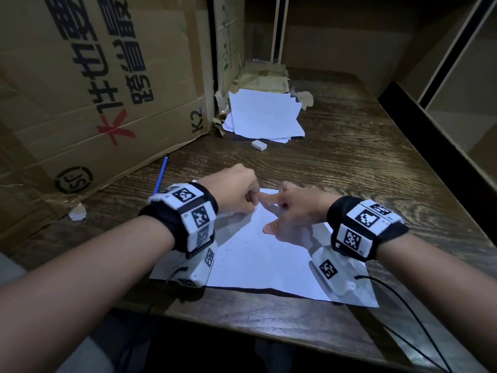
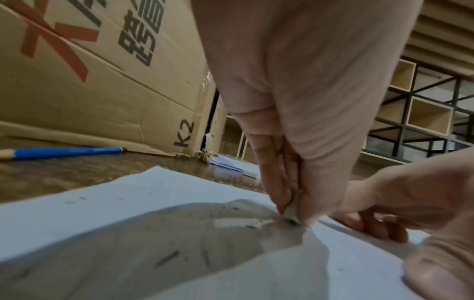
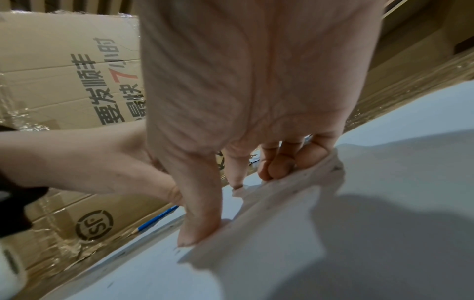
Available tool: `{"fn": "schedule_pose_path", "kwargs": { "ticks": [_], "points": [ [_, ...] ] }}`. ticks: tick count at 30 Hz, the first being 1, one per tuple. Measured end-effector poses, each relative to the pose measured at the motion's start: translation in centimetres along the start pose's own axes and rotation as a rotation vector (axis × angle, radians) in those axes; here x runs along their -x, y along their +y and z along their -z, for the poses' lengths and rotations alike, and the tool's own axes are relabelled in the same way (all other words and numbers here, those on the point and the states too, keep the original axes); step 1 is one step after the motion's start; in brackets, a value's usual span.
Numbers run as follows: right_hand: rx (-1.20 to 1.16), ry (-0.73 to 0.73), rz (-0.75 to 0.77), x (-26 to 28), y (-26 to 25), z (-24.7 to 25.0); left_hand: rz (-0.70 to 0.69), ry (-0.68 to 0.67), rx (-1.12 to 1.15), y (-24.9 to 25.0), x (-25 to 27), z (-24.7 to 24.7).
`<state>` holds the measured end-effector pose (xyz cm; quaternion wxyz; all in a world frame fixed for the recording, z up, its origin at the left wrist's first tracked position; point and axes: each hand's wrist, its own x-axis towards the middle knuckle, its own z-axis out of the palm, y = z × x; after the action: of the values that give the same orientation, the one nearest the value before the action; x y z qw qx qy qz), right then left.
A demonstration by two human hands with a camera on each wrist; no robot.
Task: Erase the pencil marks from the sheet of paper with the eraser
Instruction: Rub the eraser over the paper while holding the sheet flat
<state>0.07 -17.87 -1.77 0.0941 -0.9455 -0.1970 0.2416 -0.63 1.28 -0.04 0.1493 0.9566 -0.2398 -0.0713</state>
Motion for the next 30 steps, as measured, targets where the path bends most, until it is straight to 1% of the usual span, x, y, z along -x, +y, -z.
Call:
{"fn": "schedule_pose_path", "kwargs": {
  "ticks": [2, 3, 6, 8, 11, 13, 17, 18, 22, 23, 26, 27, 28, 30],
  "points": [
    [-0.006, -0.002, 0.005, 0.2, -0.1, 0.1, 0.03, 0.069, 0.006, 0.0, -0.5, -0.3],
    [-0.009, 0.0, 0.004, 0.2, -0.1, 0.1, 0.034, 0.079, 0.021, 0.0, -0.5, -0.5],
    [-0.006, 0.004, -0.003, 0.2, -0.1, 0.0, -0.002, 0.012, 0.063, 0.1, 0.1, -0.6],
    [-0.003, 0.004, 0.0, 0.2, -0.1, 0.0, -0.02, -0.023, 0.053, 0.1, 0.2, -0.4],
    [-0.009, -0.003, -0.002, 0.1, -0.3, 0.0, 0.027, 0.041, -0.013, 0.1, -0.5, -0.3],
    [-0.015, -0.004, -0.007, 0.1, -0.2, 0.1, 0.037, 0.063, -0.015, 0.2, -0.8, -0.5],
    [-0.035, 0.01, -0.021, -0.1, -0.1, -0.1, -0.024, -0.037, 0.021, 0.4, -0.2, -0.4],
    [-0.031, 0.013, -0.029, -0.1, -0.1, -0.2, -0.024, -0.036, 0.016, 0.3, -0.1, -0.4],
    [0.026, 0.011, -0.036, -0.2, -0.2, -0.2, 0.03, 0.077, -0.015, -0.2, -0.7, -0.4],
    [0.01, 0.0, -0.038, -0.2, -0.2, -0.1, 0.029, 0.068, -0.008, -0.2, -0.7, -0.5],
    [-0.044, -0.015, -0.046, 0.1, -0.2, -0.1, -0.023, -0.04, 0.03, 0.3, -0.2, -0.5],
    [-0.036, -0.021, -0.046, 0.1, -0.2, 0.0, -0.033, -0.058, 0.029, 0.4, -0.1, -0.4],
    [-0.017, -0.021, -0.039, 0.0, -0.2, -0.1, -0.03, -0.051, 0.018, 0.3, -0.1, -0.4],
    [0.021, -0.005, -0.047, -0.1, -0.3, -0.1, 0.003, 0.017, -0.02, 0.1, -0.5, -0.5]
  ]
}}
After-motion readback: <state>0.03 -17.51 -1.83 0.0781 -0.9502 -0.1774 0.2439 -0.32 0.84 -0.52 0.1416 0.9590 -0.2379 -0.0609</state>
